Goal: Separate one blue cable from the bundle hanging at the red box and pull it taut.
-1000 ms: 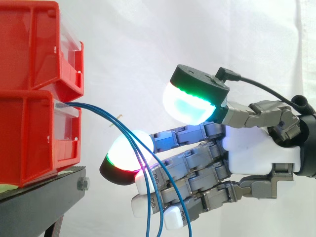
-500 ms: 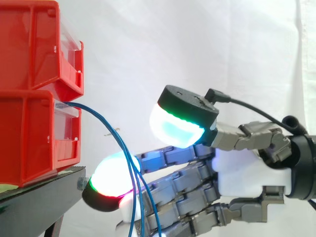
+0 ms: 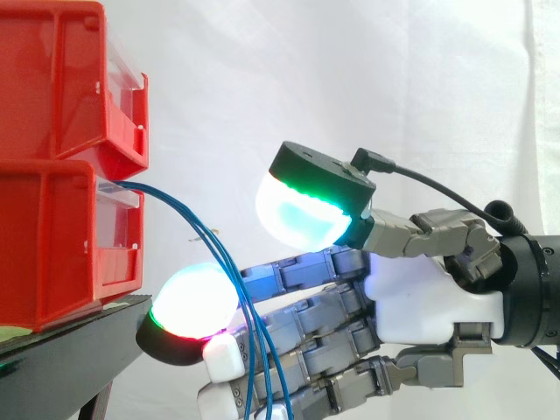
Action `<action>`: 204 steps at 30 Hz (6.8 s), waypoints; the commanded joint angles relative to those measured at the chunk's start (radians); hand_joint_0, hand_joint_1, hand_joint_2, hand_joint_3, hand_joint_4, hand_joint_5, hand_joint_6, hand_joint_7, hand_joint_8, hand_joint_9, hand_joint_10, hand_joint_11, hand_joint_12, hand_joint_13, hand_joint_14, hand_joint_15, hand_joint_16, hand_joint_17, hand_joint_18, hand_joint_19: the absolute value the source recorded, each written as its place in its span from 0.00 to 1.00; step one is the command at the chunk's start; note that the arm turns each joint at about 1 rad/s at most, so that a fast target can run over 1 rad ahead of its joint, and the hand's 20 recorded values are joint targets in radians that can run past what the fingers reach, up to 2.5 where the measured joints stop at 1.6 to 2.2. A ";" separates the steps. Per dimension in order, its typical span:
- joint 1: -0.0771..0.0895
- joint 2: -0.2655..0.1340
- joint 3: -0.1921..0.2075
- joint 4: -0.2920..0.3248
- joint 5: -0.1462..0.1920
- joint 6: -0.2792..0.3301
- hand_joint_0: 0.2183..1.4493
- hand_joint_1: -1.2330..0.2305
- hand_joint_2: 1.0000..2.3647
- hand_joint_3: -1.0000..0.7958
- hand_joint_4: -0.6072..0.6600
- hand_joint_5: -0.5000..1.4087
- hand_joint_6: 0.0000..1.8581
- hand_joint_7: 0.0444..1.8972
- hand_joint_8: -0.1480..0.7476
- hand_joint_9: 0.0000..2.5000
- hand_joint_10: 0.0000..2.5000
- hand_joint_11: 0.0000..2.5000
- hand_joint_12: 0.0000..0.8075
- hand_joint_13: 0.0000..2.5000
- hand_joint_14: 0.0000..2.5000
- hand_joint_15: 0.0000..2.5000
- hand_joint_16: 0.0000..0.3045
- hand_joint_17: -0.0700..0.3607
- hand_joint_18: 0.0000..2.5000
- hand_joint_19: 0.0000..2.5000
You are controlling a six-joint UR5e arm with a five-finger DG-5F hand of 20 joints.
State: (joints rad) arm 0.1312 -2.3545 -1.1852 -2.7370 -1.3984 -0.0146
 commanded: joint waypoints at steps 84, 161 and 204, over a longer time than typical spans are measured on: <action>-0.038 0.023 0.081 -0.162 -0.034 0.004 0.32 0.34 0.01 0.45 0.56 0.18 0.48 0.56 0.56 0.43 0.01 0.31 0.43 0.40 0.01 0.18 0.12 0.35 0.36 0.19; -0.033 0.069 0.072 -0.185 0.027 -0.197 0.39 0.26 0.00 0.28 0.58 0.16 0.49 0.54 0.50 0.39 0.01 0.35 0.41 0.35 0.01 0.20 0.11 0.34 0.33 0.20; -0.030 0.069 0.072 -0.185 0.042 -0.199 0.29 0.39 0.00 0.28 0.55 0.17 0.48 0.56 0.52 0.45 0.01 0.35 0.39 0.39 0.01 0.20 0.10 0.32 0.35 0.19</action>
State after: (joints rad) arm 0.1021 -2.2856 -1.1135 -2.9223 -1.3561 -0.2132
